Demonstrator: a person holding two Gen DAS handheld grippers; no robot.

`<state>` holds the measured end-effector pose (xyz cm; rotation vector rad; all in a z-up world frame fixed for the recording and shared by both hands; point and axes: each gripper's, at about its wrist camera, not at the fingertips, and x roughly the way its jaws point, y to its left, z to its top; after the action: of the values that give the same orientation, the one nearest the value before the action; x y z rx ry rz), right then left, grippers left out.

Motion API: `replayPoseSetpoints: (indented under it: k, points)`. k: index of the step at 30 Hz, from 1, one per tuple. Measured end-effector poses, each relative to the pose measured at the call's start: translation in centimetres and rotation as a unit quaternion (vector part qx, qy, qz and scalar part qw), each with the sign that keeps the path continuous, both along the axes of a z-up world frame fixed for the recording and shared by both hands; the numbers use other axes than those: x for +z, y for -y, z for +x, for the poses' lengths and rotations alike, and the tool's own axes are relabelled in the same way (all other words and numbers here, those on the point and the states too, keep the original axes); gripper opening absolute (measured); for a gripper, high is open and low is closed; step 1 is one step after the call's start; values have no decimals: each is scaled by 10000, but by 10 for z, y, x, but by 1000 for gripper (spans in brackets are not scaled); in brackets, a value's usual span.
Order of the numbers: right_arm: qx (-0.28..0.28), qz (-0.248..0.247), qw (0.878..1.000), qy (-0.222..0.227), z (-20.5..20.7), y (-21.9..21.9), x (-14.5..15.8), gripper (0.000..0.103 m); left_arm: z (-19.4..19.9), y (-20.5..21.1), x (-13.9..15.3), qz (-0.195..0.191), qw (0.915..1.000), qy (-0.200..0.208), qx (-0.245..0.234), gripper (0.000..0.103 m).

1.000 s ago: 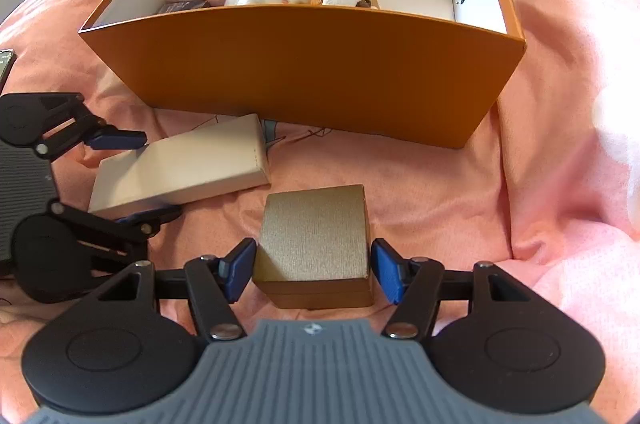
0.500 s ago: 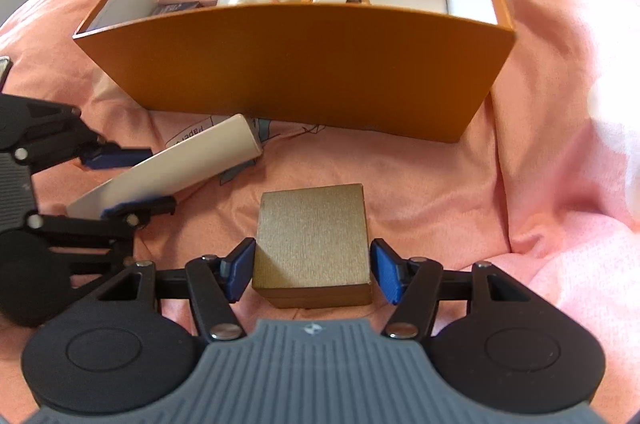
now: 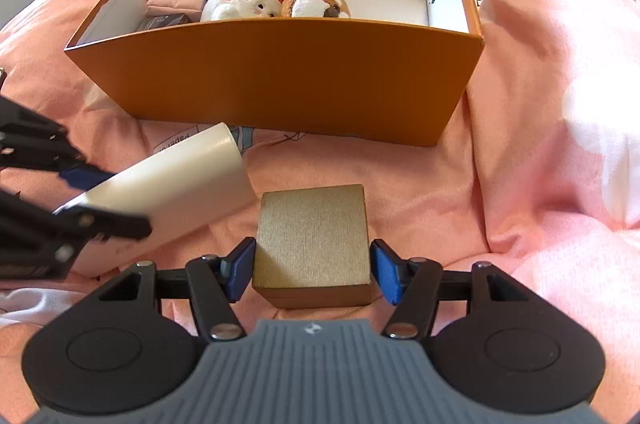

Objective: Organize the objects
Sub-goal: 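Lift both held items and carry them over the orange box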

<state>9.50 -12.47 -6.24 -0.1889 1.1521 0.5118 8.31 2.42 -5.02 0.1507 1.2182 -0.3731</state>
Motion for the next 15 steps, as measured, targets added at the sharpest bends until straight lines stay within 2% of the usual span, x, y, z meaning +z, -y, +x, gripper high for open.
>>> replayPoseSetpoints:
  k: [4, 7, 12, 13, 15]
  points:
    - [-31, 24, 10000, -29, 1, 0, -1, 63, -1, 0, 0, 72, 9999, 132, 7, 34]
    - [-14, -8, 10000, -29, 0, -1, -2, 63, -3, -1, 2, 478, 9983, 345, 15, 42]
    - [3, -21, 10000, -8, 1, -2, -1, 63, -5, -4, 4, 858, 9946, 581, -12, 40]
    - [3, -16, 10000, -1, 1, -2, 0, 63, -7, -3, 5, 845, 9945, 626, -25, 40]
    - [2, -5, 10000, 9, 1, -2, 0, 63, -8, -5, 6, 666, 9958, 626, -29, 47]
